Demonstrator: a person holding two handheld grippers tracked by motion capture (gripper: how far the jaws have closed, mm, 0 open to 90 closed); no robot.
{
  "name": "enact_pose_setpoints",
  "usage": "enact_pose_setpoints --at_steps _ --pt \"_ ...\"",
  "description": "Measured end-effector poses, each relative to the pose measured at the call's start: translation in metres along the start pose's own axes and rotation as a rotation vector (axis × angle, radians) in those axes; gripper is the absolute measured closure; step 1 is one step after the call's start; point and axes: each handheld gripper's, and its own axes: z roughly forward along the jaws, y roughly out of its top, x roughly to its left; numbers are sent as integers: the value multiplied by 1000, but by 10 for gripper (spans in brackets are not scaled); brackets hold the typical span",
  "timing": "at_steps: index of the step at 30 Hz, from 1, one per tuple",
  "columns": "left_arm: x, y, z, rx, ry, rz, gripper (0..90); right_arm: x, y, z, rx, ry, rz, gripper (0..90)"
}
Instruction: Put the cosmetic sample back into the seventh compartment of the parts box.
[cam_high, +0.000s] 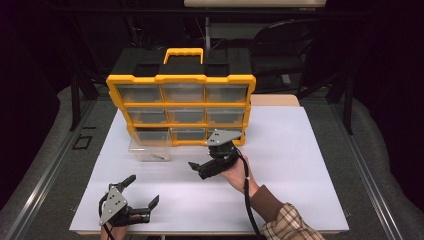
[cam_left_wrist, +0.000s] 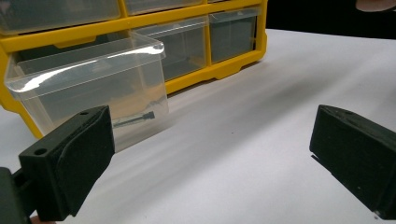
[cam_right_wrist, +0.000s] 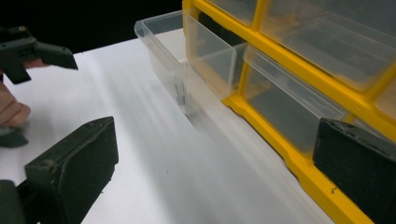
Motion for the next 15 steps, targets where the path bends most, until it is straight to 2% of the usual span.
enact_pose_setpoints --at_steps 3,4,8,15 --pt "0 0 0 -1 0 -2 0 -5 -14 -19 -16 -17 21 0" --pt "1 0 0 0 1 -2 0 -5 -14 -19 -16 -17 21 0" --pt "0 0 1 4 -1 2 0 -10 -31 -41 -19 -55 35 0" --pt "0 0 1 6 1 0 0 -12 -52 -62 -25 -99 40 0"
